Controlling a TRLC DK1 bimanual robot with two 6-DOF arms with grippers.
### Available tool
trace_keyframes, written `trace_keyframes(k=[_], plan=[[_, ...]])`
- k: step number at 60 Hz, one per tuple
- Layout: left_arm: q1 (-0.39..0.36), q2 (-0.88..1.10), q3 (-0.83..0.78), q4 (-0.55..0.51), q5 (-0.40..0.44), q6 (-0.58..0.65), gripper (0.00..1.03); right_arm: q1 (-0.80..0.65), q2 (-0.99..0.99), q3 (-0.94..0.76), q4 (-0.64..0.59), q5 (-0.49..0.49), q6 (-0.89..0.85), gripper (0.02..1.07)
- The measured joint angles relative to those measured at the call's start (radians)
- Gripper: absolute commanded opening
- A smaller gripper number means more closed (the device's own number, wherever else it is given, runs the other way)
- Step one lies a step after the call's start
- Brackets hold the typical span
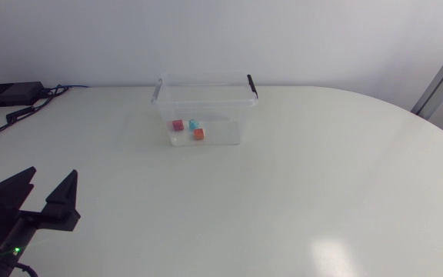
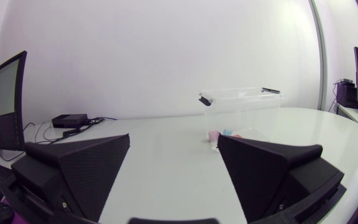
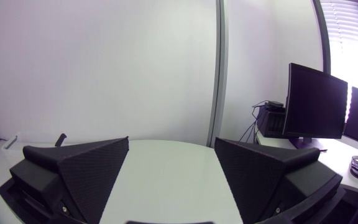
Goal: Place the duplo bricks in the container
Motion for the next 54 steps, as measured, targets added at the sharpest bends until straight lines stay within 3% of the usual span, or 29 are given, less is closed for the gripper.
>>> trace_keyframes(k=[16, 54], plan=[[0.000, 0.000, 0.000, 0.000, 0.000, 0.000, 0.99, -0.031, -0.177, -0.117, -0.014, -0.108, -0.022, 1.02], [0.001, 0.000, 0.000, 0.000, 0.000, -0.031, 0.99, -0.121, -0.258, -0.433, 0.174, -0.427, -0.013, 1.02]])
